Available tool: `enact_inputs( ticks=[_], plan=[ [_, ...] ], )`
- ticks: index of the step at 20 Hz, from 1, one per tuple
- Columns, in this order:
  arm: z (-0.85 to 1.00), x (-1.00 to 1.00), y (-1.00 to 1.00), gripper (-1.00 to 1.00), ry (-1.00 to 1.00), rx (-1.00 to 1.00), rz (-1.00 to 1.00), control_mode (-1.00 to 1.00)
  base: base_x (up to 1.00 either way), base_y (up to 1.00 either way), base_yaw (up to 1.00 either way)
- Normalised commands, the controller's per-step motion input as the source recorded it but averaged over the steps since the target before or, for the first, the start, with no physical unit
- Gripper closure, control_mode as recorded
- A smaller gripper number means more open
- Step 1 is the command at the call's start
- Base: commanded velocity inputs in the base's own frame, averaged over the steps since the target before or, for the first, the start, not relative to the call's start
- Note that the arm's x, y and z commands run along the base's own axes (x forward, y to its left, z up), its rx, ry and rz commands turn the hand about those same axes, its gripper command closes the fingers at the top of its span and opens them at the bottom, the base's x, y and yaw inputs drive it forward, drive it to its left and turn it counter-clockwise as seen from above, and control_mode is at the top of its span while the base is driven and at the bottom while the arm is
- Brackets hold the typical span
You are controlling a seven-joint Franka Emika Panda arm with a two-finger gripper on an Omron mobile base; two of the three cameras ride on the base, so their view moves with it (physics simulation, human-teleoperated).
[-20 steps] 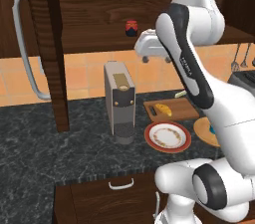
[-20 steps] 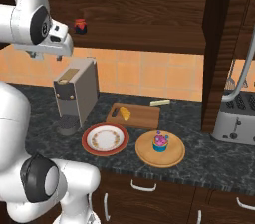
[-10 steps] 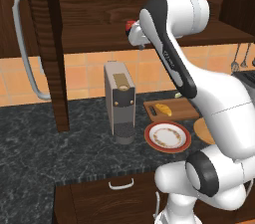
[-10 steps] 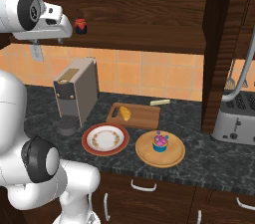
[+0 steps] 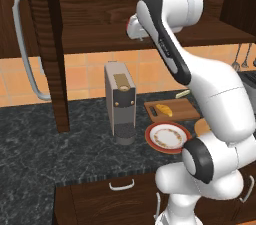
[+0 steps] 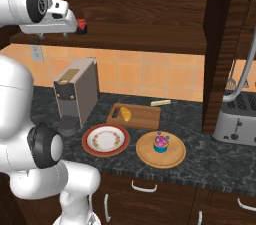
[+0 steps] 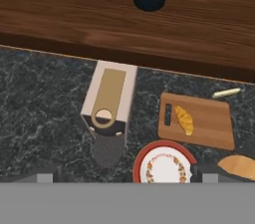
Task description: From the different types of pastries on the counter, select a croissant and place it on the cutting board. Then retrieve a jar of jam from the cabinet and place it alongside the croissant on the cutting board.
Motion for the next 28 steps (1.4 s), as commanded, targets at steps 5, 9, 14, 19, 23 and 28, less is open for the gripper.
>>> enact_inputs(
  ticks=[5, 9, 14, 19, 23, 28],
  plan=[
    [0.22, 0.36, -0.03, -1.00, 0.00, 0.00, -0.08, -1.00, 0.00, 0.00, 0.00],
    [0.01, 0.30, 0.00, -1.00, 0.00, 0.05, -0.01, -1.00, 0.00, 0.00, 0.00],
    [-0.05, 0.12, 0.00, -1.00, -0.01, 0.00, 0.00, -1.00, 0.00, 0.00, 0.00],
    [-0.01, 0.19, -0.03, -1.00, 0.00, 0.00, 0.00, -1.00, 0.00, 0.00, 0.00],
    [-0.20, 0.10, -0.03, -1.00, 0.00, 0.00, 0.00, -1.00, 0.00, 0.00, 0.00],
    [-0.20, 0.25, -0.01, -1.00, 0.00, 0.00, 0.00, -1.00, 0.00, 0.00, 0.00]
  ],
)
